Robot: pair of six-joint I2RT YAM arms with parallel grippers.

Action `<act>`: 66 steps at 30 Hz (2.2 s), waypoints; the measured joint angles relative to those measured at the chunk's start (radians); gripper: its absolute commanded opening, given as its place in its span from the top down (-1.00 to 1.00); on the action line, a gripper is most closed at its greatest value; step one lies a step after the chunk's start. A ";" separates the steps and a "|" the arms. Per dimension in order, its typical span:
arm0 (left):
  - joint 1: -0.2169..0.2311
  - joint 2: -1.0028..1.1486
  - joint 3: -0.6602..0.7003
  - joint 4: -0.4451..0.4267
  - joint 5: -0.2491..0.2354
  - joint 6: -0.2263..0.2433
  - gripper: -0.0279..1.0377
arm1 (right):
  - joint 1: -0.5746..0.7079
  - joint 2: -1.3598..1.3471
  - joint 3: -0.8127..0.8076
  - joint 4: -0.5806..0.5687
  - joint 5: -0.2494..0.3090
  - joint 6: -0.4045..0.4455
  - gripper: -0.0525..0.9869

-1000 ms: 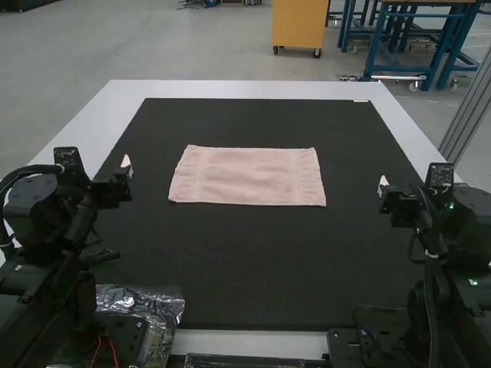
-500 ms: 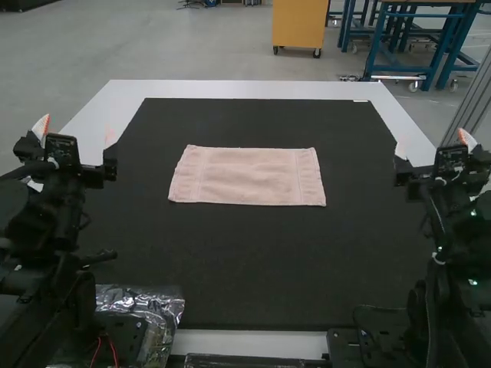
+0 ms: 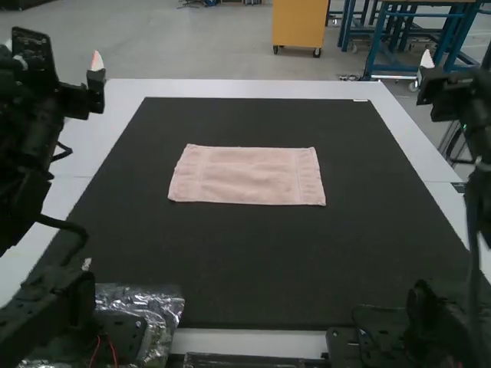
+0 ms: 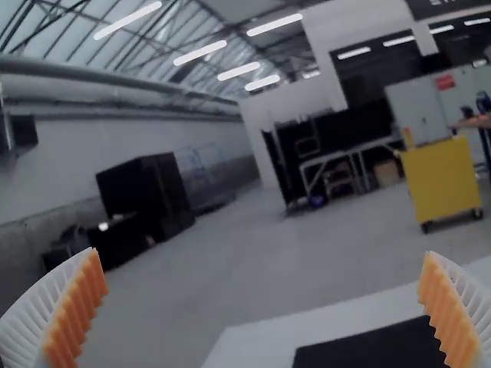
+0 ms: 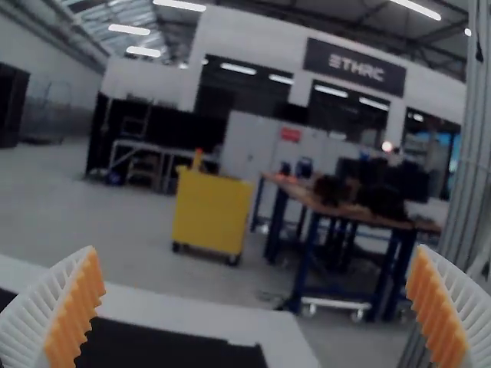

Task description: Fold the towel.

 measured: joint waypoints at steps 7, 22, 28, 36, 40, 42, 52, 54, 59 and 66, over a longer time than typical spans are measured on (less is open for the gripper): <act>0.004 0.498 0.221 -0.122 0.026 -0.182 -0.84 | 0.000 0.475 0.261 -0.216 -0.097 0.168 -0.84; 0.068 1.019 0.327 -0.166 0.227 -0.428 -0.84 | 0.079 0.925 0.263 -0.208 -0.215 0.277 -0.83; 0.068 1.176 0.359 -0.125 0.246 -0.435 -0.85 | 0.188 1.022 0.262 -0.099 -0.181 0.273 -0.82; 0.068 1.330 0.413 -0.069 0.263 -0.433 -0.85 | 0.258 1.217 0.274 -0.016 -0.147 0.272 -0.82; 0.068 1.391 0.445 -0.039 0.263 -0.430 -0.84 | 0.258 1.296 0.311 0.016 -0.140 0.270 -0.82; 0.068 1.417 0.459 -0.033 0.263 -0.430 -0.84 | 0.258 1.332 0.336 0.021 -0.140 0.269 -0.82; 0.068 1.550 0.583 -0.032 0.263 -0.412 -0.85 | 0.256 1.495 0.472 0.049 -0.138 0.251 -0.82; 0.068 1.577 0.609 -0.034 0.263 -0.410 -0.85 | 0.255 1.529 0.503 0.049 -0.137 0.249 -0.82; 0.068 1.636 0.667 -0.043 0.263 -0.400 -0.84 | 0.242 1.604 0.573 0.048 -0.137 0.246 -0.82; 0.068 1.704 0.731 -0.076 0.263 -0.381 -0.84 | 0.225 1.667 0.627 0.045 -0.137 0.240 -0.82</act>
